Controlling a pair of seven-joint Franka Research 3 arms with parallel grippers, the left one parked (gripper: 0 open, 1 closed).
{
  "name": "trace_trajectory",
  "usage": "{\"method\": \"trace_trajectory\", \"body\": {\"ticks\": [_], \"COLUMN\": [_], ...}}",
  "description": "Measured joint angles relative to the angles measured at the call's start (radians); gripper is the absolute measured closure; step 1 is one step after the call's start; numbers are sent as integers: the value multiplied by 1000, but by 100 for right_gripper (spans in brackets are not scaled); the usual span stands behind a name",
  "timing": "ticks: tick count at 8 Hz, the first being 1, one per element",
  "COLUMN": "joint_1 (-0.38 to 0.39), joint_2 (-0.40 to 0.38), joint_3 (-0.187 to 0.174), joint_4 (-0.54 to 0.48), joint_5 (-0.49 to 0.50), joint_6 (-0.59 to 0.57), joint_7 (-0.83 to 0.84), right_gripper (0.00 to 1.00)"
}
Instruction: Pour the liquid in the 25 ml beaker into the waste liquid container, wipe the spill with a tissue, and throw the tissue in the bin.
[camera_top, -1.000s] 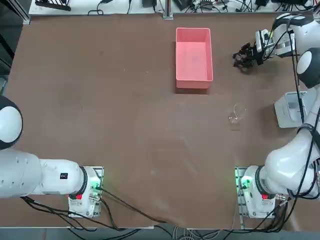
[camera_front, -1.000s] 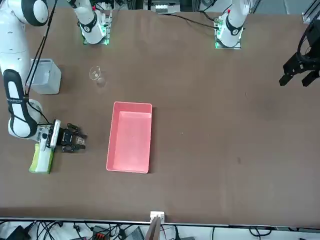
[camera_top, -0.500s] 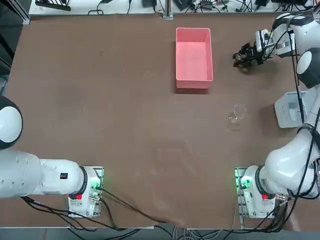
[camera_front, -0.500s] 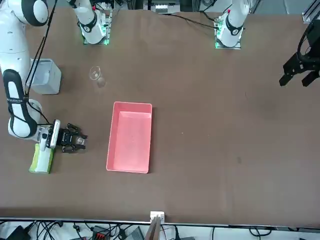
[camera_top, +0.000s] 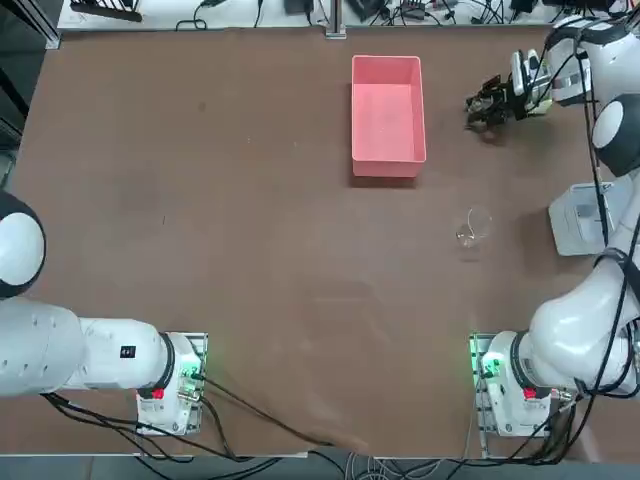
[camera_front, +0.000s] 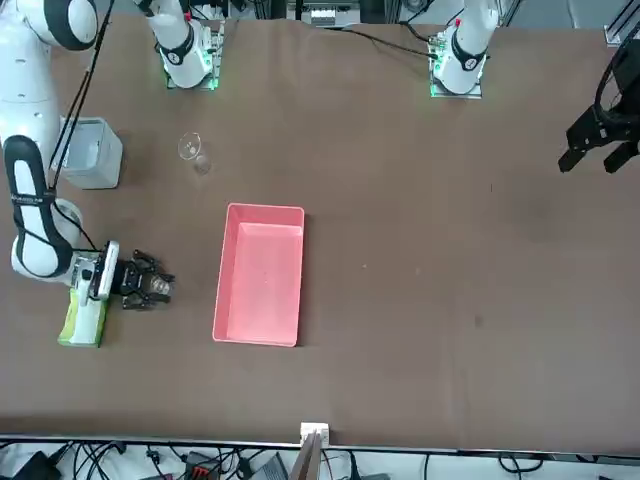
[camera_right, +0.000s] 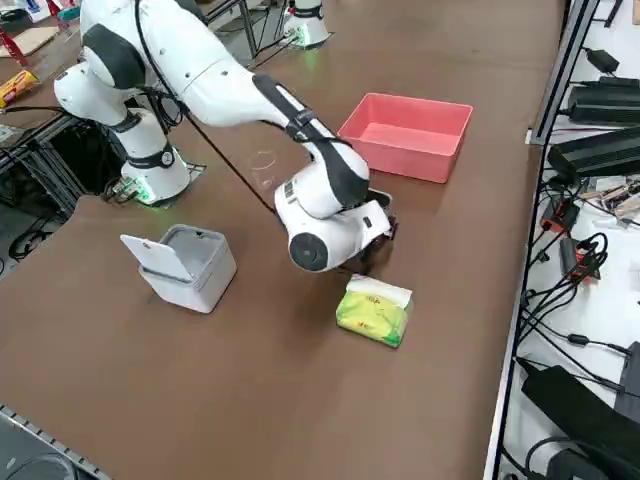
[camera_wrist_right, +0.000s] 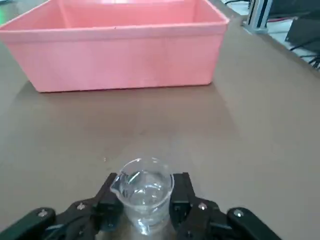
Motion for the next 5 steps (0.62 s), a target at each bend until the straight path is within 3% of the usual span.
{"method": "trace_trajectory", "body": {"ticks": [5], "joint_1": [70], "joint_2": [-99], "joint_3": [-2], "joint_4": [1], "joint_5": [-34], "joint_6": [66], "joint_7": [72], "right_gripper": [51]}}
